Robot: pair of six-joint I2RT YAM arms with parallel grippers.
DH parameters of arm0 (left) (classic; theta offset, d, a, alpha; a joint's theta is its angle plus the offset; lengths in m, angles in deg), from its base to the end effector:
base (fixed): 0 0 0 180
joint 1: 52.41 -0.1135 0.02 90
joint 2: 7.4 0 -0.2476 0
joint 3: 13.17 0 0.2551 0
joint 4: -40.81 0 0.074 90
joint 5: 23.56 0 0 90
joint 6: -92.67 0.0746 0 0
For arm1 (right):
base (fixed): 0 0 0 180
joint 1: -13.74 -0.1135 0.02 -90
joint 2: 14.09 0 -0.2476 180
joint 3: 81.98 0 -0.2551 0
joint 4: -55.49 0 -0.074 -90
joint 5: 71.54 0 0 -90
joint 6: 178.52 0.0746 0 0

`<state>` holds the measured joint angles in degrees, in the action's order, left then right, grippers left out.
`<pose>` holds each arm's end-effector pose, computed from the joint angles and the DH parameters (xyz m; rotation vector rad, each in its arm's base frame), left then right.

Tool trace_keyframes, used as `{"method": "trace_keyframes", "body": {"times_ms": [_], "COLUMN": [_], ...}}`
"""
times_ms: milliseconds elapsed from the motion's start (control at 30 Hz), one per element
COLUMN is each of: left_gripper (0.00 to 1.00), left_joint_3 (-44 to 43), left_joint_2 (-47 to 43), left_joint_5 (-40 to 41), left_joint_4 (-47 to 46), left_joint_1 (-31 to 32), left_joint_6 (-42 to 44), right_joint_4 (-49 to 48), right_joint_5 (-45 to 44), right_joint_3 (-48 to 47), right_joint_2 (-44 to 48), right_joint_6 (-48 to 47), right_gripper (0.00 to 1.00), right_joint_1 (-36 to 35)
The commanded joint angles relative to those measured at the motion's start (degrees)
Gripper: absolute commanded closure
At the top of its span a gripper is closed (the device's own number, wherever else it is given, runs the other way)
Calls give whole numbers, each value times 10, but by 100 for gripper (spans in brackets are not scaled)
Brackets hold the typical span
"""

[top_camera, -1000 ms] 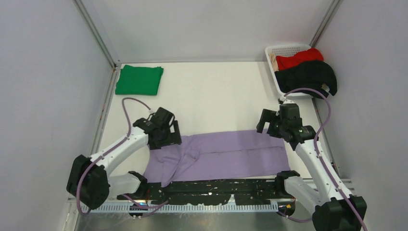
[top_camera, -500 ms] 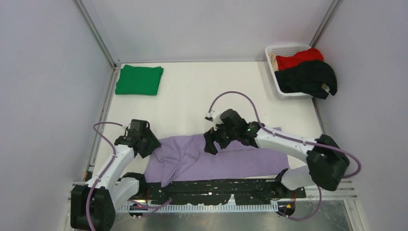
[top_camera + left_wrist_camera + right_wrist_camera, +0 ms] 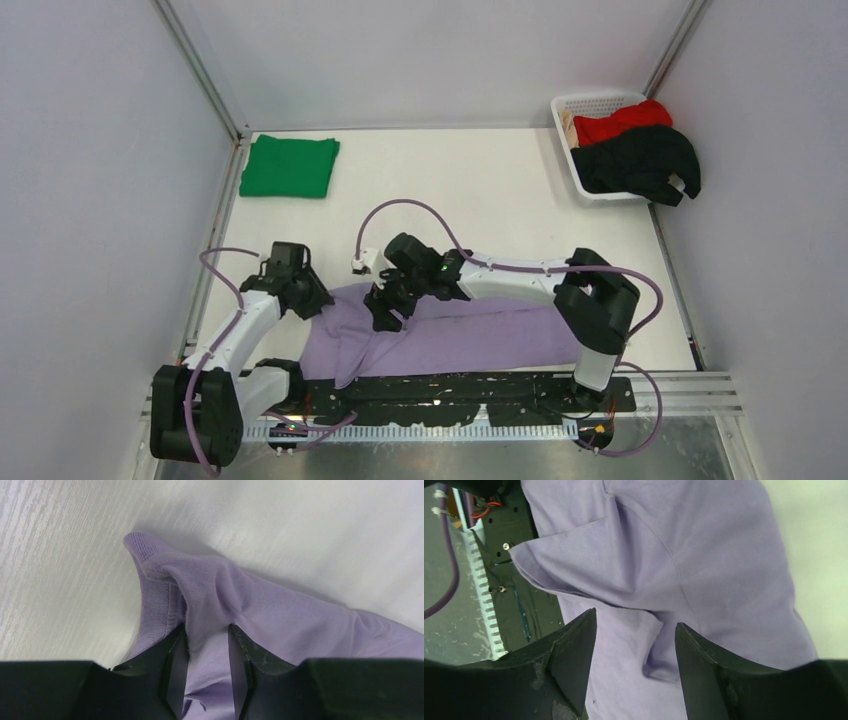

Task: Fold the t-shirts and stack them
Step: Fold the other side of the tshirt into a rectangle

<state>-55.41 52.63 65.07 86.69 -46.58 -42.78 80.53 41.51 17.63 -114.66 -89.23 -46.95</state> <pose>0.2039 -0.0226 0.1169 -0.9151 2.5628 -0.3048 0.1730 0.3677 0.1676 -1.4519 2.0353 0.9530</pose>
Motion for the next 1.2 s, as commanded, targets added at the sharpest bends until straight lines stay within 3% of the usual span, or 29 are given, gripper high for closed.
{"method": "trace_keyframes", "body": {"times_ms": [0,33,133,433,500,600,667,1167], "left_gripper": [67,71,100,100,100,100,100,100], "left_joint_3": [-27,-28,-32,-40,-37,-42,-46,-123], "left_joint_2": [-8,-5,3,-6,-8,1,13,150], "left_joint_5": [3,2,-2,-28,-40,-55,-71,-135], "left_joint_4": [8,6,7,-13,-22,-35,-46,-107], "left_joint_1": [-8,-9,-18,-65,-89,-118,-131,-164], "left_joint_6": [20,21,19,24,27,31,34,42], "right_joint_4": [44,61,79,86,86,81,78,81], "right_joint_5": [16,16,16,24,25,26,27,16], "right_joint_3": [-57,-66,-70,-51,-51,-52,-48,15], "right_joint_2": [-40,-50,-59,-68,-71,-67,-61,0], "right_joint_6": [-44,-52,-61,-64,-67,-75,-79,-113], "right_gripper": [36,38,41,46,56,81,92,95], "right_joint_1": [-13,-15,-18,-22,-23,-23,-24,-24]}}
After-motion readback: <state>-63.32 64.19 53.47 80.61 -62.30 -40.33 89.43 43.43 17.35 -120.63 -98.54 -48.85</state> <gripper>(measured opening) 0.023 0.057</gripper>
